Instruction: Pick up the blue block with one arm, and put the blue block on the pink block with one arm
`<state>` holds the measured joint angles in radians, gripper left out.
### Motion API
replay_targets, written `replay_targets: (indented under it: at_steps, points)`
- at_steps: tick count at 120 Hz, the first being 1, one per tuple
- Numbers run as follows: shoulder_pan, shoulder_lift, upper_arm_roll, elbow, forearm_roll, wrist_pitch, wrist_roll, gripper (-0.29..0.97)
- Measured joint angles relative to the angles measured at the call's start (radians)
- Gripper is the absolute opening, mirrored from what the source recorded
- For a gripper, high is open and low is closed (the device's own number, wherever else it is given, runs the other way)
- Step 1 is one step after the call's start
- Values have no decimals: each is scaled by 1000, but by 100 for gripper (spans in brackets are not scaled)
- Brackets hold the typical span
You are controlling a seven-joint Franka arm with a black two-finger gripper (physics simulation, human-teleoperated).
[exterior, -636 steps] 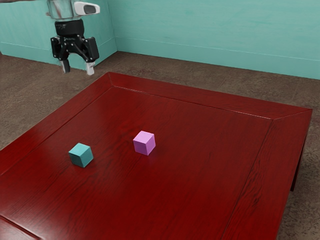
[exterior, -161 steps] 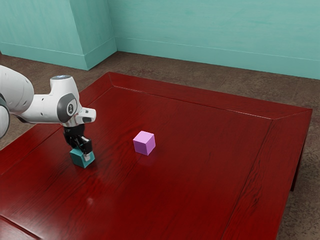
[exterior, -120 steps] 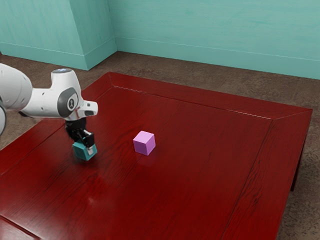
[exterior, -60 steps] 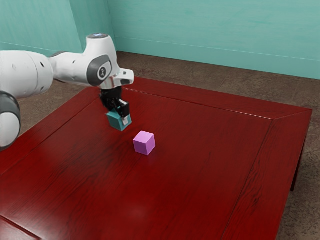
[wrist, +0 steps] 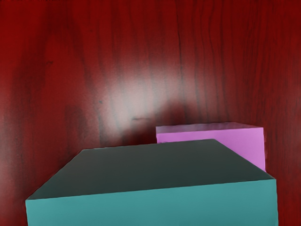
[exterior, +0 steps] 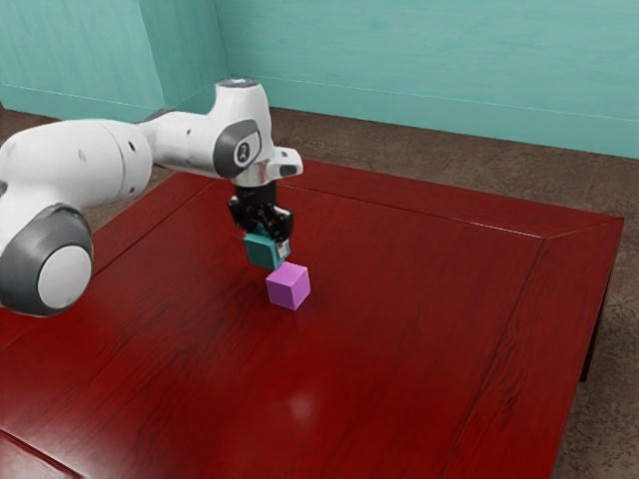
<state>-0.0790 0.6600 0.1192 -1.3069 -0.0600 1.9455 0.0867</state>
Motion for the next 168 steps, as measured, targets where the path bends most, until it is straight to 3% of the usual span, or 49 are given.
replay_targets:
  at_steps: [70, 168]
  points:
    - [-33, 48, 3, 36, -13, -10, -126, 32]
    - [-29, 19, 1, -28, -25, 47, -61, 33]
